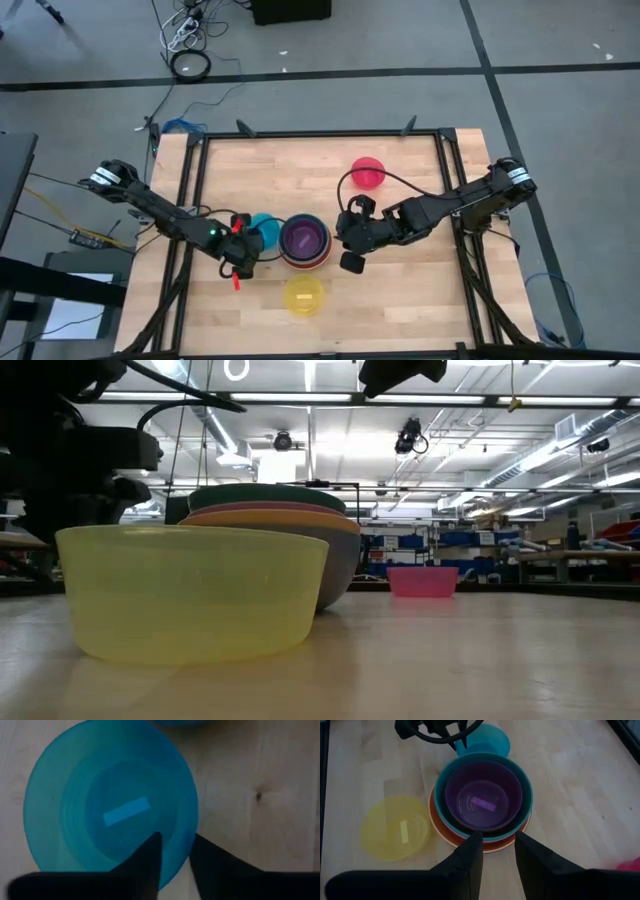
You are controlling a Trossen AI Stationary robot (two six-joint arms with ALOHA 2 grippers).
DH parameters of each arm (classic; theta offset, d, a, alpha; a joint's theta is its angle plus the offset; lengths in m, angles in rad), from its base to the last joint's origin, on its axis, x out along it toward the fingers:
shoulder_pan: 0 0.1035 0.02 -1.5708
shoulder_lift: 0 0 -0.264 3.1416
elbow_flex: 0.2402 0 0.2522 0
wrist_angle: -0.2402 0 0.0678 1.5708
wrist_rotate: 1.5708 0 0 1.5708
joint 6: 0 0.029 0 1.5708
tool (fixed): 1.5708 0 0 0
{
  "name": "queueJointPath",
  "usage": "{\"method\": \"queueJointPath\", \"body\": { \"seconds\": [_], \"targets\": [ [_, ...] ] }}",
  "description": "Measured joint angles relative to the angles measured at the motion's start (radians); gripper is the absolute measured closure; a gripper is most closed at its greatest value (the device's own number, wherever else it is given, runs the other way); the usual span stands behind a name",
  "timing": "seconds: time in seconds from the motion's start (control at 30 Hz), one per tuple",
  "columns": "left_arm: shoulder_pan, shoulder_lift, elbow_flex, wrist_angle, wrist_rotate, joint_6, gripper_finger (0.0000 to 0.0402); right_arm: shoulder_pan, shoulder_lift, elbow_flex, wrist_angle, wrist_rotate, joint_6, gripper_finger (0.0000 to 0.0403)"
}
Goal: Nest bowls inside each other
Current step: Stack the blue bowl on top of the purple bowl
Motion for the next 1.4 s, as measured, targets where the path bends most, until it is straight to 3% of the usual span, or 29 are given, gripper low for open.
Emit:
{"method": "queueJointPath", "body": {
  "seconds": [0.1, 0.17, 0.43, 0.57, 0.73, 0.83, 1.13, 1.4],
  "targets": [
    [0.000, 0.000, 0.000, 0.013, 0.000, 0.002, 0.0371, 0.000, 0.000, 0.000, 0.000, 0.004, 0.000, 0.0302],
    [0.000, 0.000, 0.000, 0.012, 0.003, 0.002, 0.0389, 0.000, 0.000, 0.000, 0.000, 0.008, 0.000, 0.0302],
    [0.000, 0.000, 0.036, 0.000, -0.004, -0.030, 0.0396, 0.000, 0.000, 0.000, -0.007, 0.027, -0.002, 0.0302],
    [0.000, 0.000, 0.140, -0.041, -0.078, 0.021, 0.0396, 0.000, 0.001, 0.000, -0.037, 0.062, -0.002, 0.0302],
    [0.007, -0.001, 0.298, -0.210, -0.198, 0.131, 0.0396, 0.000, 0.001, 0.000, -0.073, 0.071, 0.008, 0.0302],
    [0.028, -0.001, 0.370, -0.261, -0.205, 0.142, 0.0396, 0.000, 0.001, 0.000, -0.090, 0.071, 0.026, 0.0302],
    [0.041, 0.006, 0.428, -0.001, -0.094, 0.220, 0.0396, 0.000, 0.001, 0.000, -0.113, 0.071, 0.036, 0.0302],
    [0.047, 0.093, 0.428, 0.153, 0.038, 0.215, 0.0388, 0.002, 0.001, 0.000, -0.145, 0.071, 0.051, 0.0302]
  ]
}}
